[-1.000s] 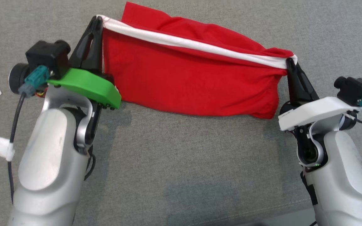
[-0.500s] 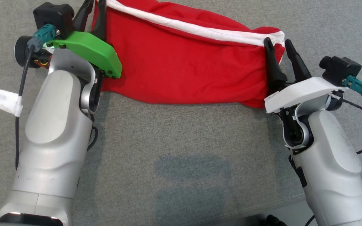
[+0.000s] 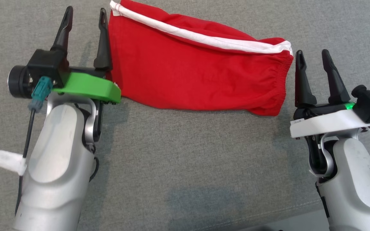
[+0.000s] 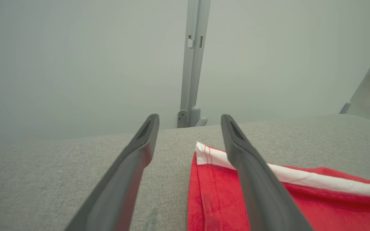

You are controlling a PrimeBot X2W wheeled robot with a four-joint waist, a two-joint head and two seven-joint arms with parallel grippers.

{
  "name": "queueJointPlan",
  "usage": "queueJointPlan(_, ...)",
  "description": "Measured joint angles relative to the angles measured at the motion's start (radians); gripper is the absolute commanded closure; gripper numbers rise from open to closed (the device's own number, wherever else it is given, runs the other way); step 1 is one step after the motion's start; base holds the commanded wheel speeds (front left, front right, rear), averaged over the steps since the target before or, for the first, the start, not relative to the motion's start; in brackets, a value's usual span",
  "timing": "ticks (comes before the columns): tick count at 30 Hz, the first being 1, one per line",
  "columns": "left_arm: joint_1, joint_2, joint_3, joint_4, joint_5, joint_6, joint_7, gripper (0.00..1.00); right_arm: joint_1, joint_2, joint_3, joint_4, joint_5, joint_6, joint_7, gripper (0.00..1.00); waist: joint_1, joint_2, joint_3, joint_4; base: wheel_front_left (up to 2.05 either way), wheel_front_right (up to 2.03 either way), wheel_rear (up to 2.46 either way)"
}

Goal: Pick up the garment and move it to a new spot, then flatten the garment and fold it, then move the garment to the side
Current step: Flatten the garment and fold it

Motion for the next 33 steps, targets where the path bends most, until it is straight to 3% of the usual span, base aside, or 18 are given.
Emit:
queueJointPlan(7, 0.184, 0.043, 0.017, -0.225, 0.047, 0.062, -0.002, 0.0, 0.07, -0.009, -0.063, -0.075, -0.071, 0.0, -0.005, 0.0, 0.0, 0.0, -0.049, 0.022, 0.0, 0.0, 0.0)
queueJointPlan(14, 0.347, 0.075, 0.015, -0.338, 0.055, 0.101, 0.042, 0.0, 0.157, -0.016, -0.088, -0.097, -0.133, 0.0, -0.005, 0.0, 0.0, 0.0, -0.095, 0.034, 0.0, 0.0, 0.0)
queueJointPlan(33, 0.397, 0.095, -0.002, -0.368, 0.034, 0.102, 0.1, 0.0, 0.196, 0.004, -0.116, -0.11, -0.13, 0.0, -0.005, 0.0, 0.0, 0.0, -0.115, 0.039, 0.0, 0.0, 0.0)
